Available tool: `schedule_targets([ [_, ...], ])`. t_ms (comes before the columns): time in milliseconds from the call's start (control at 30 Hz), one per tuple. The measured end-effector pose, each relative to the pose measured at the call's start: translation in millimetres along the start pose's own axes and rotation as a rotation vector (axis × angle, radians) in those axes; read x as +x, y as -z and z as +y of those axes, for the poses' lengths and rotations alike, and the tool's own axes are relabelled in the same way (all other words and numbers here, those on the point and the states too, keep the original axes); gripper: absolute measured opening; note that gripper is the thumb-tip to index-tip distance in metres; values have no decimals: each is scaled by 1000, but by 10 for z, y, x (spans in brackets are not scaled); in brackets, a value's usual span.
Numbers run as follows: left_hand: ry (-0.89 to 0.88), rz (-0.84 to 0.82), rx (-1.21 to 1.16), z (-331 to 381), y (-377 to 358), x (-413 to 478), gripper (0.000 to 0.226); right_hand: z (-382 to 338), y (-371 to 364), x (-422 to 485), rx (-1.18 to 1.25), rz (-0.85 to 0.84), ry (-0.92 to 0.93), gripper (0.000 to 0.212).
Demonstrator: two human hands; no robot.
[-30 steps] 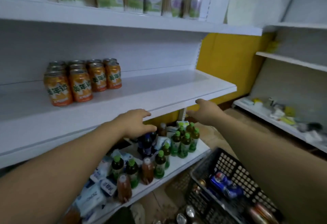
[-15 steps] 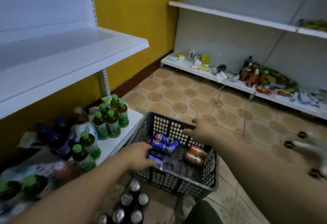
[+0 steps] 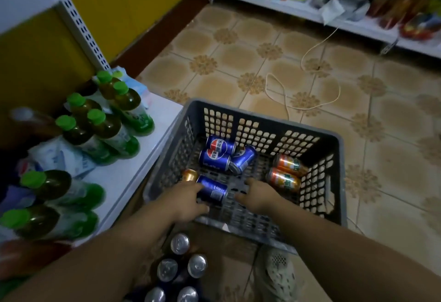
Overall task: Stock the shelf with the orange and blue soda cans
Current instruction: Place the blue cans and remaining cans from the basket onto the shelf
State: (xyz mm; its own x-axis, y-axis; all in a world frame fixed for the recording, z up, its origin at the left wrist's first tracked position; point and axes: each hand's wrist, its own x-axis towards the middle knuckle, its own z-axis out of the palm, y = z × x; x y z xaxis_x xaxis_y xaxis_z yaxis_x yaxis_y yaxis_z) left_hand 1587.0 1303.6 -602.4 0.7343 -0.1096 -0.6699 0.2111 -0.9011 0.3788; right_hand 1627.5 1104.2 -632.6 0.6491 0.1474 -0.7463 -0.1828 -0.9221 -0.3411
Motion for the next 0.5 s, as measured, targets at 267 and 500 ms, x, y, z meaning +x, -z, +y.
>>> schedule_targets([
  [267, 53, -195, 81, -432, -375, 1025, 58, 55, -788, 1314, 59, -71, -20, 67],
  [500, 80, -198, 55, -565, -507, 1297, 65, 73, -1010, 1575, 97, 29, 29, 74],
])
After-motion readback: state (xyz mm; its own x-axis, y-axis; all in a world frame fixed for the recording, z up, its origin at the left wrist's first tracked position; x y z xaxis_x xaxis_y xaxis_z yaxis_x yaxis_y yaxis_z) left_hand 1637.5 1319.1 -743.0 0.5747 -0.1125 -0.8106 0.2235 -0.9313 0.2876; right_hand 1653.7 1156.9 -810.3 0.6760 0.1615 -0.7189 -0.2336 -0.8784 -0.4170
